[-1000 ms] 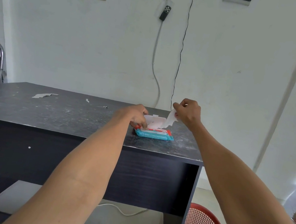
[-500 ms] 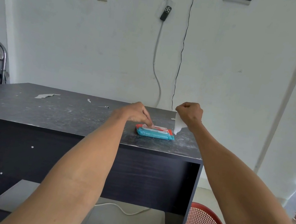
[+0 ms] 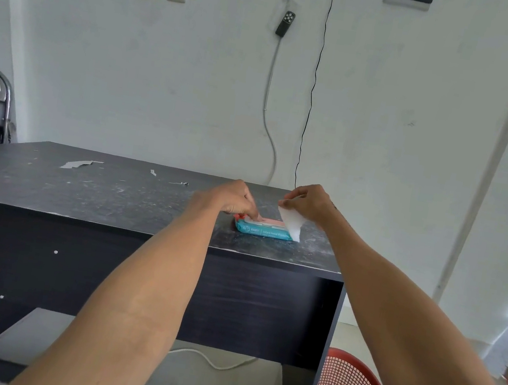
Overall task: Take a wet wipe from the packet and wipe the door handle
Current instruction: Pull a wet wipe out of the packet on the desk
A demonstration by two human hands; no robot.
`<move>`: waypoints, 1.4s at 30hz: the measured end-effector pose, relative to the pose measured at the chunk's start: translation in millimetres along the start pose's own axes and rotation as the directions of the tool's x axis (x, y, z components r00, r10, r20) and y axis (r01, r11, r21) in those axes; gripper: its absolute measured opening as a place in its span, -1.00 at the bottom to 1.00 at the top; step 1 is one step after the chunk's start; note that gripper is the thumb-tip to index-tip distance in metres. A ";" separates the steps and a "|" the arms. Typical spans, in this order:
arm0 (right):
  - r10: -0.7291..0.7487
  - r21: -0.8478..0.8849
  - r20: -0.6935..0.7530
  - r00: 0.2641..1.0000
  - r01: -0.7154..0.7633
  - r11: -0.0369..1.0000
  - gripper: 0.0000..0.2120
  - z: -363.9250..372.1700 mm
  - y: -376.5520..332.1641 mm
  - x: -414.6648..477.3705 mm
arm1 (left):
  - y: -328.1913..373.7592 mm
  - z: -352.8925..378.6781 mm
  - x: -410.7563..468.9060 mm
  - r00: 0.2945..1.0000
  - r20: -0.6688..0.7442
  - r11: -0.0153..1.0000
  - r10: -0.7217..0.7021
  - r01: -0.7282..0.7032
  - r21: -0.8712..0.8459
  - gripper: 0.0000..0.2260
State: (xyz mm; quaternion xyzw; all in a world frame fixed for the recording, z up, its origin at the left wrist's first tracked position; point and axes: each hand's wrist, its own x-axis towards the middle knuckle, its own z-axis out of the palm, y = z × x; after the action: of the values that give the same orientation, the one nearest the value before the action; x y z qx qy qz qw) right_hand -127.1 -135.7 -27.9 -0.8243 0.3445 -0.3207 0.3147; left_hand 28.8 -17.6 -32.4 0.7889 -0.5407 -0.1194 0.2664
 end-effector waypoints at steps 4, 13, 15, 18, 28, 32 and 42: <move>0.030 -0.009 0.009 1.000 -0.030 1.000 -0.76 3.3 2.0 0.5 | 1.0 1.2 -1.6 1.000 -0.005 1.000 0.015 -0.015 0.002 -0.76; 0.040 -0.139 0.098 0.994 -0.026 0.990 -0.78 12.1 4.5 -1.2 | 0.7 1.6 -0.6 1.000 0.005 1.000 0.013 -0.013 0.005 -0.73; 0.050 -0.153 0.111 0.993 -0.032 0.988 -0.74 12.6 2.5 -1.8 | 1.8 1.5 -1.1 1.000 0.007 1.000 0.011 -0.011 0.012 -0.72; 0.054 -0.172 0.125 0.991 -0.032 0.985 -0.72 13.0 0.4 -3.1 | 2.8 1.2 -1.9 1.000 0.017 1.000 0.010 -0.010 0.024 -0.72; 0.058 -0.255 0.093 0.994 -0.032 0.966 -0.72 17.9 -1.7 -8.1 | 1.9 5.9 -1.8 0.999 -0.024 0.998 0.025 -0.023 0.059 -0.82; 0.031 -0.306 0.027 0.999 -0.022 0.952 -0.74 22.1 1.8 -18.8 | 2.9 12.1 -9.1 0.997 -0.063 0.998 0.046 -0.044 0.044 -0.85; -0.077 -0.442 0.000 0.997 0.069 0.894 -0.71 25.5 -1.9 -36.2 | 9.0 30.0 -25.3 0.972 -0.214 0.976 0.100 -0.054 0.211 -0.83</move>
State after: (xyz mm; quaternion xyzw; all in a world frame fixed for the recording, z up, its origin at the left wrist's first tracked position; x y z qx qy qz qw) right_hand -127.5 -99.1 -53.0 -0.8836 0.3799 -0.2530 0.1044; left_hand -2.4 -5.6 -54.8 0.7987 -0.5471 0.0366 0.2479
